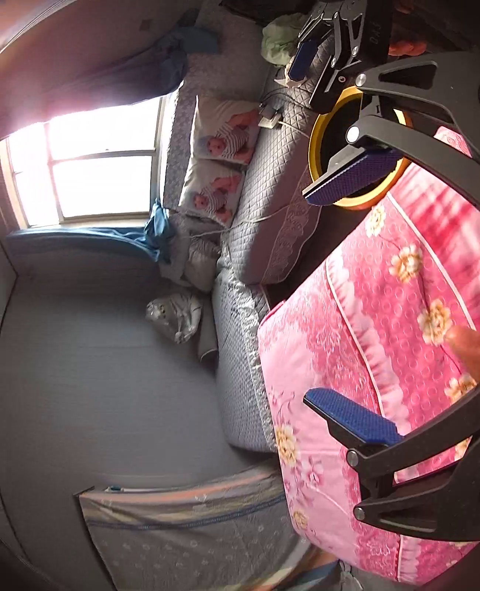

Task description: Collect trash

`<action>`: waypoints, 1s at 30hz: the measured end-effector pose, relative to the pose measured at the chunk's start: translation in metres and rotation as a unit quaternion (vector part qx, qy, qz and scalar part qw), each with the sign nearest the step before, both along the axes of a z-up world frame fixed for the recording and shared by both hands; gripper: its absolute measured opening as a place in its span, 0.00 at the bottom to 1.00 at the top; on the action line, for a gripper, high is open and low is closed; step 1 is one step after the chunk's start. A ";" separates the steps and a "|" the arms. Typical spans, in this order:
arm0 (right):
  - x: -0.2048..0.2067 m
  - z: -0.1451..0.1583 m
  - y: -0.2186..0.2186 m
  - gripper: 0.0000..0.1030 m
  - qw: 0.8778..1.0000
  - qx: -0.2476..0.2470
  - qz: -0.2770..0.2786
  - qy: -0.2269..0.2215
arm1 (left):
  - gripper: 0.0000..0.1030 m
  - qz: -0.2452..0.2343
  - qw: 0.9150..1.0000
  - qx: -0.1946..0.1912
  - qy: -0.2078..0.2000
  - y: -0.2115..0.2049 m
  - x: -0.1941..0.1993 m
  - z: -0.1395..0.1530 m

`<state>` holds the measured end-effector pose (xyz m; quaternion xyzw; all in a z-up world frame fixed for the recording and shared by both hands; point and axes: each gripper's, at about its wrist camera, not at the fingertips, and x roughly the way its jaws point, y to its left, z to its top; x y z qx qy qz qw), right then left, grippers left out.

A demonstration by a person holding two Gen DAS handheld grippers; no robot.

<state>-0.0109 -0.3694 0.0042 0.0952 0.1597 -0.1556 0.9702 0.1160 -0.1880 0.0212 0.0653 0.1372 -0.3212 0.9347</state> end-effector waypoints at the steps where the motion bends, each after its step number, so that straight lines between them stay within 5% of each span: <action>1: 0.003 0.005 0.018 0.92 1.000 -0.014 0.010 -0.009 | 0.92 0.019 1.000 -0.005 -0.012 0.018 -0.006 0.003; 6: 0.004 0.024 0.085 0.92 0.996 -0.060 0.031 -0.066 | 0.92 0.093 0.995 -0.026 -0.029 0.090 -0.028 0.012; 13: -0.005 0.027 0.126 0.92 0.992 -0.094 -0.009 -0.088 | 0.92 0.182 0.982 -0.037 -0.034 0.153 -0.052 0.012; 22: -0.009 0.021 0.137 0.92 0.994 -0.086 -0.001 -0.072 | 0.92 0.257 0.965 -0.049 -0.031 0.191 -0.069 0.003; 30: -0.005 0.015 0.144 0.92 0.995 -0.078 0.010 -0.055 | 0.92 0.269 0.961 -0.063 -0.018 0.199 -0.070 -0.003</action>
